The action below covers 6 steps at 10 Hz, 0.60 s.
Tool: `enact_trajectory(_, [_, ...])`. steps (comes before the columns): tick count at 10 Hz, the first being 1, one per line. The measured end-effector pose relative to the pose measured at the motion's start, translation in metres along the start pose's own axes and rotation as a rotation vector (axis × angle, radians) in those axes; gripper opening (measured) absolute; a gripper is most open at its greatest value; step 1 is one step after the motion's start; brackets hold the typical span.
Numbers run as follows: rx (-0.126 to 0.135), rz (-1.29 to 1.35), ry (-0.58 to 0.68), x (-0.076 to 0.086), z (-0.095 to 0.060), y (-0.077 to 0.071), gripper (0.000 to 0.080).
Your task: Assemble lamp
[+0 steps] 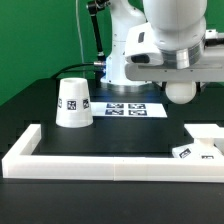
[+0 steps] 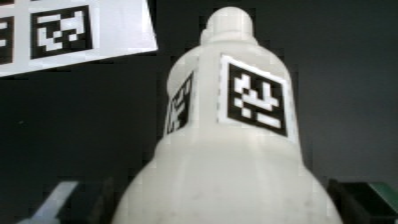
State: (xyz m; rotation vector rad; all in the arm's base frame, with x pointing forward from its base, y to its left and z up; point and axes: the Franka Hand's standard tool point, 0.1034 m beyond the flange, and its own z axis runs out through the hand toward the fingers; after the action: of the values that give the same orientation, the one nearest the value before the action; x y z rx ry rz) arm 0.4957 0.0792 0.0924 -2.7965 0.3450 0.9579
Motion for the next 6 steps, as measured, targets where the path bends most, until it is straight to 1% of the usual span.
enact_trajectory(2, [0.009,-0.005,0.143,0.003,-0.002,-0.003,0.0579])
enact_trajectory(3, [0.014,-0.013,0.219,0.005,-0.005,-0.004,0.0579])
enact_trajectory(4, [0.018,-0.031,0.276,0.006,-0.013,-0.003,0.0579])
enact_trajectory(5, [0.023,-0.039,0.315,0.005,-0.025,-0.005,0.0579])
enact_trajectory(6, [0.031,-0.049,0.386,0.009,-0.039,-0.009,0.0579])
